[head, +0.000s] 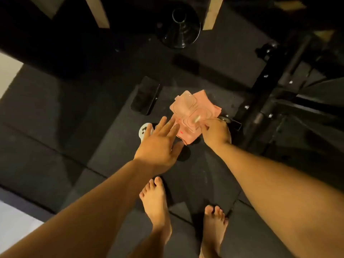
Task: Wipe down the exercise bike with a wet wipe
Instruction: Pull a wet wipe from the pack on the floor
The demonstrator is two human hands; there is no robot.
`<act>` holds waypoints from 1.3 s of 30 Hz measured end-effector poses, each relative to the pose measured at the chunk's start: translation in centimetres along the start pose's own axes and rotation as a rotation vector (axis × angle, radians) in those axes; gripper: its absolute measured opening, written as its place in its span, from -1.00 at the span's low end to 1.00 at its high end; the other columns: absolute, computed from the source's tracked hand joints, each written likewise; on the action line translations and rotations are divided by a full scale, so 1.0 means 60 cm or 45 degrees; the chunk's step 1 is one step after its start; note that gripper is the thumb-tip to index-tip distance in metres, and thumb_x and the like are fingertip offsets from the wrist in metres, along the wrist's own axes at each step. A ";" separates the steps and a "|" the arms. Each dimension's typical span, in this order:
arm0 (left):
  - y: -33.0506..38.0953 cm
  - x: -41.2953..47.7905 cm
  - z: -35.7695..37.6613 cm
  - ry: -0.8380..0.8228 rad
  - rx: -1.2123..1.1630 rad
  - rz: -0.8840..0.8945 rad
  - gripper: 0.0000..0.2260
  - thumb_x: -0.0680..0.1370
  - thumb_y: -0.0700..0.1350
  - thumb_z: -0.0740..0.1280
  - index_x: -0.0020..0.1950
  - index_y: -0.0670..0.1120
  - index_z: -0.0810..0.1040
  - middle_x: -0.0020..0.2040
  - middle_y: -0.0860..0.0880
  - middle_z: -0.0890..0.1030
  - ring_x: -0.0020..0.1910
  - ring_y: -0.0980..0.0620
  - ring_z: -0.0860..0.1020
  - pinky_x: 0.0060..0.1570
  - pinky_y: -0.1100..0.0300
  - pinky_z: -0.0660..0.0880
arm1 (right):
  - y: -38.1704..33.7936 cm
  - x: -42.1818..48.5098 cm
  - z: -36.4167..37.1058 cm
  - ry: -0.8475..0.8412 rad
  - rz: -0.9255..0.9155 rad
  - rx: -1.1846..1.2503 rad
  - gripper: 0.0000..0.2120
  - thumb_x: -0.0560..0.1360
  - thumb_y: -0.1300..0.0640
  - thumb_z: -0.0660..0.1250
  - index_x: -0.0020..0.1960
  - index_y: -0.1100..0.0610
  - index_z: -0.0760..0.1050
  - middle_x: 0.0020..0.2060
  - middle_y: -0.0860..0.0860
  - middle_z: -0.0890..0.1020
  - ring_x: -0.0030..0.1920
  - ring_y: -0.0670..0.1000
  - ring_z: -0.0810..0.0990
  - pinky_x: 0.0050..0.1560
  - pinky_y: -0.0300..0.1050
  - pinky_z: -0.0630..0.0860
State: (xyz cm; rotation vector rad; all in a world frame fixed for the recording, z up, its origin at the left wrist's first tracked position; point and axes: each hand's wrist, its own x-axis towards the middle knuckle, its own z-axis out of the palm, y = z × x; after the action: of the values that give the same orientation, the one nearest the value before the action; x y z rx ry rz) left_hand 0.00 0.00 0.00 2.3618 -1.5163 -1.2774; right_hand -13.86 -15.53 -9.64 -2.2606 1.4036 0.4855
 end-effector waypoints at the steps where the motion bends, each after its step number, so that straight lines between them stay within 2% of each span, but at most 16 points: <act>1: -0.003 0.013 0.011 -0.001 0.054 0.023 -0.46 0.68 0.15 -0.02 0.63 0.01 -0.02 0.63 0.03 -0.12 0.60 -0.04 -0.21 0.54 -0.13 -0.23 | 0.000 0.013 0.012 0.013 -0.006 0.001 -0.75 0.58 0.11 0.24 -0.26 0.07 0.54 -0.23 0.04 0.57 -0.21 0.11 0.57 -0.38 -0.14 0.44; 3: -0.009 0.039 0.029 -0.027 0.113 0.037 -0.46 0.68 0.16 -0.03 0.62 0.00 0.01 0.63 0.02 -0.11 0.60 -0.05 -0.20 0.51 -0.11 -0.25 | -0.006 0.036 0.027 -0.006 0.023 -0.022 -0.74 0.58 0.13 0.22 -0.26 0.03 0.53 -0.22 0.06 0.55 -0.20 0.14 0.57 -0.39 -0.16 0.35; 5: -0.012 0.068 0.046 -0.065 0.124 0.051 -0.46 0.68 0.16 -0.04 0.62 0.01 0.00 0.63 0.02 -0.12 0.60 -0.04 -0.22 0.51 -0.12 -0.27 | -0.020 0.054 0.039 -0.031 0.092 -0.044 -0.78 0.60 0.11 0.19 0.01 -0.03 0.62 -0.03 0.09 0.60 -0.02 0.19 0.59 -0.24 -0.09 0.43; 7: -0.014 0.096 0.058 -0.110 0.156 0.050 -0.46 0.68 0.16 -0.05 0.63 0.02 -0.02 0.63 0.01 -0.14 0.59 -0.03 -0.24 0.51 -0.15 -0.27 | -0.028 0.065 0.056 -0.018 0.152 -0.090 -0.76 0.62 0.09 0.17 0.14 -0.01 0.59 0.09 0.10 0.59 0.09 0.20 0.58 -0.14 -0.05 0.41; 13: -0.005 0.144 0.066 -0.267 0.286 0.007 -0.46 0.68 0.17 -0.08 0.63 0.03 -0.08 0.62 0.01 -0.21 0.58 -0.05 -0.28 0.53 -0.21 -0.23 | -0.045 0.080 0.075 0.074 0.210 -0.060 -0.78 0.61 0.05 0.18 0.10 0.11 0.55 0.05 0.11 0.59 0.07 0.15 0.58 -0.12 -0.04 0.45; 16: 0.003 0.157 0.068 -0.287 0.303 -0.019 -0.46 0.69 0.17 -0.09 0.63 0.04 -0.12 0.62 0.02 -0.23 0.58 -0.07 -0.30 0.52 -0.20 -0.25 | -0.037 0.085 0.072 0.053 0.173 -0.066 -0.79 0.62 0.07 0.18 0.04 0.11 0.58 -0.01 0.10 0.62 0.00 0.15 0.60 -0.16 -0.06 0.48; 18: 0.007 0.162 0.074 -0.284 0.297 -0.021 -0.45 0.68 0.18 -0.10 0.62 0.05 -0.16 0.62 0.03 -0.24 0.57 -0.09 -0.30 0.52 -0.19 -0.26 | -0.032 0.087 0.069 0.018 0.106 -0.120 -0.79 0.63 0.09 0.17 0.07 0.13 0.55 -0.02 0.11 0.60 0.00 0.15 0.59 -0.15 -0.05 0.49; 21: 0.011 0.165 0.080 -0.295 0.296 -0.020 -0.45 0.68 0.18 -0.10 0.62 0.06 -0.18 0.62 0.03 -0.23 0.57 -0.10 -0.31 0.52 -0.19 -0.25 | -0.032 0.090 0.064 -0.053 0.027 -0.204 -0.77 0.63 0.11 0.16 0.21 0.17 0.48 0.09 0.13 0.56 0.06 0.14 0.57 -0.01 0.02 0.56; 23: 0.012 0.166 0.083 -0.310 0.306 -0.039 -0.45 0.68 0.18 -0.09 0.62 0.06 -0.16 0.62 0.02 -0.22 0.57 -0.11 -0.30 0.53 -0.20 -0.24 | -0.032 0.087 0.062 -0.058 -0.021 -0.251 -0.71 0.63 0.07 0.15 0.28 0.17 0.42 0.20 0.14 0.50 0.16 0.16 0.53 0.06 0.04 0.53; 25: 0.013 0.167 0.087 -0.326 0.318 -0.057 -0.45 0.68 0.18 -0.08 0.62 0.06 -0.17 0.63 0.02 -0.22 0.57 -0.11 -0.30 0.51 -0.20 -0.24 | -0.029 0.083 0.062 -0.049 -0.044 -0.278 -0.68 0.63 0.05 0.14 0.31 0.17 0.40 0.27 0.13 0.46 0.22 0.17 0.50 0.06 0.04 0.48; 28: 0.013 0.169 0.097 -0.356 0.331 -0.057 -0.43 0.68 0.20 -0.08 0.61 0.06 -0.21 0.62 0.00 -0.22 0.57 -0.11 -0.30 0.51 -0.20 -0.22 | -0.030 0.081 0.062 -0.047 -0.051 -0.278 -0.71 0.60 0.07 0.19 0.27 0.15 0.43 0.21 0.13 0.50 0.17 0.15 0.51 0.01 -0.01 0.47; 31: 0.011 0.171 0.105 -0.356 0.303 -0.078 -0.42 0.68 0.21 -0.07 0.62 0.05 -0.20 0.63 0.00 -0.21 0.58 -0.11 -0.28 0.53 -0.20 -0.21 | -0.031 0.084 0.060 -0.016 -0.028 -0.182 -0.75 0.59 0.10 0.22 0.22 0.15 0.46 0.15 0.11 0.55 0.12 0.13 0.55 -0.06 -0.06 0.48; 35: 0.016 0.174 0.112 -0.368 0.243 -0.112 -0.42 0.68 0.21 -0.08 0.61 0.06 -0.24 0.62 0.02 -0.22 0.59 -0.08 -0.25 0.53 -0.18 -0.22 | -0.014 0.070 0.056 0.046 0.008 0.231 -0.82 0.59 0.11 0.21 0.15 0.12 0.47 0.08 0.07 0.54 0.04 0.10 0.56 -0.13 -0.10 0.48; 39: 0.020 0.177 0.119 -0.388 0.192 -0.080 -0.43 0.67 0.22 -0.07 0.61 0.09 -0.20 0.62 0.06 -0.20 0.59 -0.07 -0.26 0.50 -0.20 -0.23 | -0.002 0.049 0.041 0.097 0.160 0.607 -0.81 0.59 0.10 0.17 0.16 0.12 0.42 0.11 0.06 0.49 0.07 0.07 0.52 -0.05 0.00 0.56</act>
State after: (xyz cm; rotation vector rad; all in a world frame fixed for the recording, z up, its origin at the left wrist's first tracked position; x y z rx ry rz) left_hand -3.76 -6.29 -10.54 2.4094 -1.6846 -1.6583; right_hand -12.66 -16.37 -13.20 -1.8317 1.5146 0.0846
